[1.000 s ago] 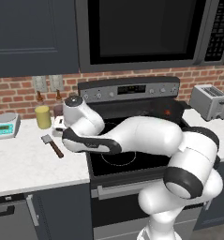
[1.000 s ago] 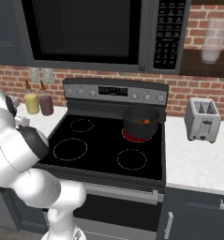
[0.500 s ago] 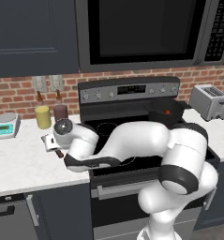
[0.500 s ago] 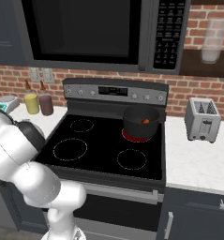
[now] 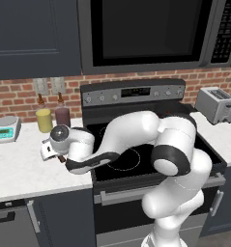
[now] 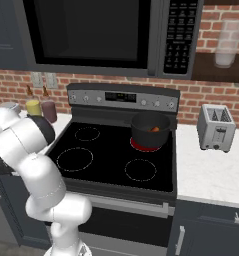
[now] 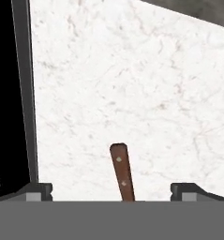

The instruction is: Put the bell pepper and bell pepper in the pot. Retrieve the spatula and lightly stir the vegetables in the pot.

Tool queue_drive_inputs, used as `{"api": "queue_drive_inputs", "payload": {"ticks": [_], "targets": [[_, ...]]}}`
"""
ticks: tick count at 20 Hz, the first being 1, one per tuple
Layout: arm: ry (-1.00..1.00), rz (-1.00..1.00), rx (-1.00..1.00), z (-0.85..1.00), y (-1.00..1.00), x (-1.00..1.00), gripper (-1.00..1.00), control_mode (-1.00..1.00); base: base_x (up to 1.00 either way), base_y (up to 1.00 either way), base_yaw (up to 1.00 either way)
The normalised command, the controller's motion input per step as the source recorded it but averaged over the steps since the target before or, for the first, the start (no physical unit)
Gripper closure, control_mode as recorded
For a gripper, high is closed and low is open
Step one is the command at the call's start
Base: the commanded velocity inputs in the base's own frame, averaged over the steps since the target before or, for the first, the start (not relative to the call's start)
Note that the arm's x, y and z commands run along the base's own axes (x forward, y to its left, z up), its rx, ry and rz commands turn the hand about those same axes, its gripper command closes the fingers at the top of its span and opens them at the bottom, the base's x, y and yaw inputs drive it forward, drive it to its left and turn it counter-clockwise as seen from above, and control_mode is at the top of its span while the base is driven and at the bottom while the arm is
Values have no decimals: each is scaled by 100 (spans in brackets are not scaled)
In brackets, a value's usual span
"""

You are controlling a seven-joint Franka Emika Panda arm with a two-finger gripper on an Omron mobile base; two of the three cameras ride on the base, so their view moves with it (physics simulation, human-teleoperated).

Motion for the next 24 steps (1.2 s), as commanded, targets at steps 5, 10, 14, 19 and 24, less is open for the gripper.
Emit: {"api": "queue_drive_inputs", "payload": {"ticks": [5, 10, 14, 19, 24], "targets": [[0, 8, -8, -28, 6, 13, -100, -100, 0, 0, 0], [0, 1, -1, -31, -2, 23, -100, -100, 0, 0, 0], [0, 0, 0, -24, -7, 30, -100, -100, 0, 0, 0], [1, 0, 3, -23, -1, 33, -100, -100, 0, 0, 0], [5, 0, 8, -24, 0, 34, -100, -100, 0, 0, 0]]}}
